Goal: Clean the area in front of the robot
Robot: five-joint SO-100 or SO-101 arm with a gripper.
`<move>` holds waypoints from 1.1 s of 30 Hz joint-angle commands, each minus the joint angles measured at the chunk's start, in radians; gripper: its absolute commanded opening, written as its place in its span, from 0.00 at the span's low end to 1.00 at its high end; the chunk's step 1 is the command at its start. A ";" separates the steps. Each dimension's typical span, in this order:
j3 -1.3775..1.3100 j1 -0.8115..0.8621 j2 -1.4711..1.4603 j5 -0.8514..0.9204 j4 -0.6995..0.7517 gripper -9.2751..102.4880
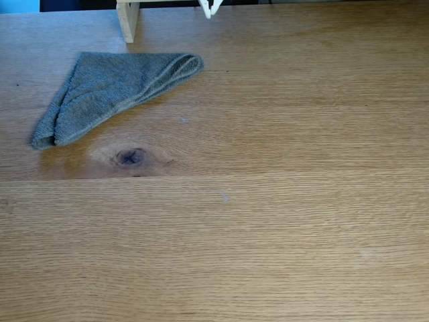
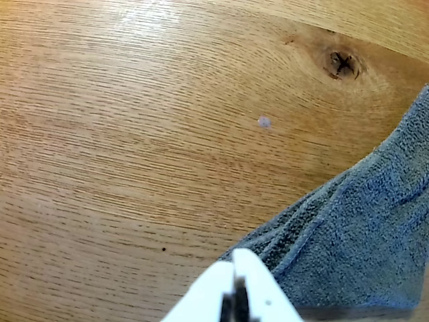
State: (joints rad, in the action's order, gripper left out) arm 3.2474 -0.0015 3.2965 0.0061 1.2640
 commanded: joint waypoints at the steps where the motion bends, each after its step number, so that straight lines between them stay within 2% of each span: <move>1: 0.109 -0.002 0.009 0.009 0.002 0.08; 14: 0.109 0.061 0.009 0.032 0.002 0.08; 17: 0.109 0.055 0.009 -0.087 0.003 0.08; 23: 0.109 0.058 0.009 -0.089 0.003 0.08; 26: 0.109 0.034 -0.003 -0.037 -0.003 0.18; 27: 0.107 0.015 -0.011 -0.021 -0.020 0.24; 28: 0.095 0.003 -0.031 -0.008 -0.051 0.23; 30: 0.074 -0.011 -0.051 -0.009 -0.156 0.16; 33: 0.017 -0.034 -0.094 0.000 -0.189 0.22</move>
State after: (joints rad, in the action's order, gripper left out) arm 3.2474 -0.0153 3.2428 -0.0046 1.1275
